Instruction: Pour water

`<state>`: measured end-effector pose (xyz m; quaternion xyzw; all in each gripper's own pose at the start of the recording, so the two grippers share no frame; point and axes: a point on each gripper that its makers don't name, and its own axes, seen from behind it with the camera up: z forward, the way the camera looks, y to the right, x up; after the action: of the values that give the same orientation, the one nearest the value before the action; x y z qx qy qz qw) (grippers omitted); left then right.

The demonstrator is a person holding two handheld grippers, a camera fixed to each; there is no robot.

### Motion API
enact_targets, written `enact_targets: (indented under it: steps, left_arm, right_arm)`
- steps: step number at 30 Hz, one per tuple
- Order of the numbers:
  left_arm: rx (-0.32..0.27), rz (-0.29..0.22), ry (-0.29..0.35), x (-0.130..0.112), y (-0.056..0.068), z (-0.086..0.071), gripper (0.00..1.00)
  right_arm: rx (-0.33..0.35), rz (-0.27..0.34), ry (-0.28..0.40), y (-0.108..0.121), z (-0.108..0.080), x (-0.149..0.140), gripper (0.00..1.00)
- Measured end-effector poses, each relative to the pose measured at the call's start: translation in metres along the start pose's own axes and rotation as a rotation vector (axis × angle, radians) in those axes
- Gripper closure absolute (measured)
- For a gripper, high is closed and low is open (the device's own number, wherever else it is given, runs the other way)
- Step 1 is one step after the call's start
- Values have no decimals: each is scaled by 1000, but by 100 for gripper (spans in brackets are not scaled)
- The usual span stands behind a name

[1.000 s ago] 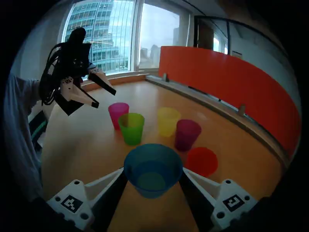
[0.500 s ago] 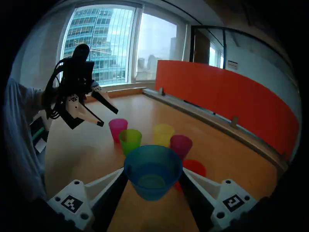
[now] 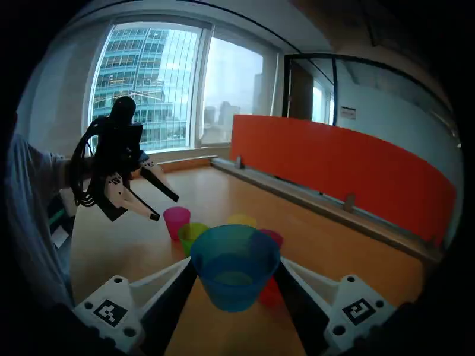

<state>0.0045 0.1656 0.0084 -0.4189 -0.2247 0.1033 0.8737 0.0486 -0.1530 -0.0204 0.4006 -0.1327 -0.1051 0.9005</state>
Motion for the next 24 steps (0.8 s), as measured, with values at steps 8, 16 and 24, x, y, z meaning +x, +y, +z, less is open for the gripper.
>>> enact_targets:
  steps: [8, 16, 24]
  left_arm:
    - [-5, 7, -3, 1, 2, 2, 1]
    - [-9, 17, -16, -1, 4, 6, 1]
    - [-9, 23, -29, -5, 1, 12, 1]
  right_arm:
    - [-6, 7, 58, 3, -7, 22, 10]
    - [-16, -6, 105, 6, -13, 43, 10]
    - [-22, -14, 150, 7, -17, 62, 10]
